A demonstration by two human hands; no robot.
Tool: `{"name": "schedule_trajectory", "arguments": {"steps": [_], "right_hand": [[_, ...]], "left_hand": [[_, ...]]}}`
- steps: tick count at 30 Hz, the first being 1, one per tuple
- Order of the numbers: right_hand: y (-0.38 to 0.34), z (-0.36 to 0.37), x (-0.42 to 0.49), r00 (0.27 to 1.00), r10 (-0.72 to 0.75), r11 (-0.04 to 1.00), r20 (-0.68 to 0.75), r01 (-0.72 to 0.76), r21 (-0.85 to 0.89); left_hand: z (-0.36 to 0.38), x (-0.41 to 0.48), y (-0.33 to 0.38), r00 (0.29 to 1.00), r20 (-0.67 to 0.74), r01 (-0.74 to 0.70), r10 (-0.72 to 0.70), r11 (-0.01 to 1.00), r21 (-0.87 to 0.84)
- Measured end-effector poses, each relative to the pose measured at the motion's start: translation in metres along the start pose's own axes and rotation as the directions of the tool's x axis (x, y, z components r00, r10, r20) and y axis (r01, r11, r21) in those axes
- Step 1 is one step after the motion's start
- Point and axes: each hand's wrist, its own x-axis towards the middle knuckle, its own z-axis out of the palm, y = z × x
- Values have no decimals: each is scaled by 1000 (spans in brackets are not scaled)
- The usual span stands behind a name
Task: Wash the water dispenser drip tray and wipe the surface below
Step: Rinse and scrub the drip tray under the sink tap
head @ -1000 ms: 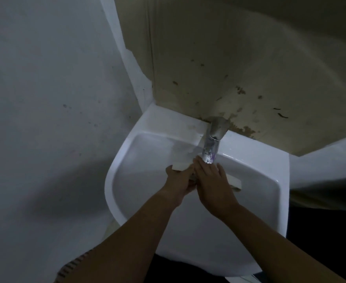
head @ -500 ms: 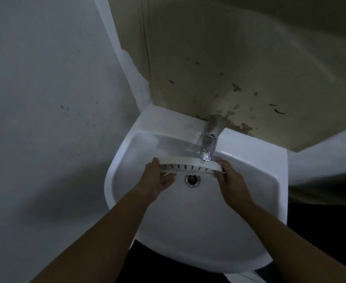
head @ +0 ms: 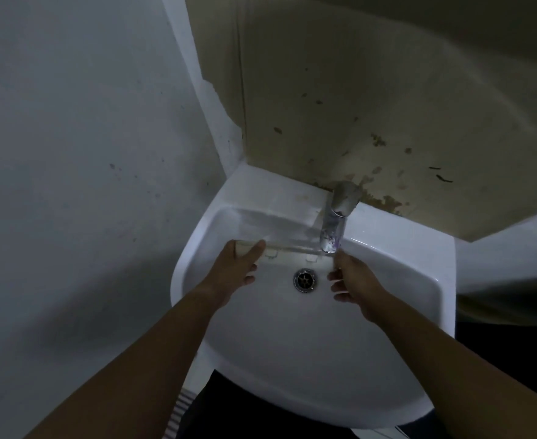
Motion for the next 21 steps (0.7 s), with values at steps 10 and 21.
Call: {"name": "schedule_trajectory", "arguments": {"steps": [10,21], "right_hand": [[41,18,-9,797,-584,557,-152,257,-790],[46,34,-25,730,-672,180,126,326,-928]], "left_hand": [[13,5,-8,1000,13,19,-22,979,205],[78,0,0,989,146,-50,-10,914,403]]}}
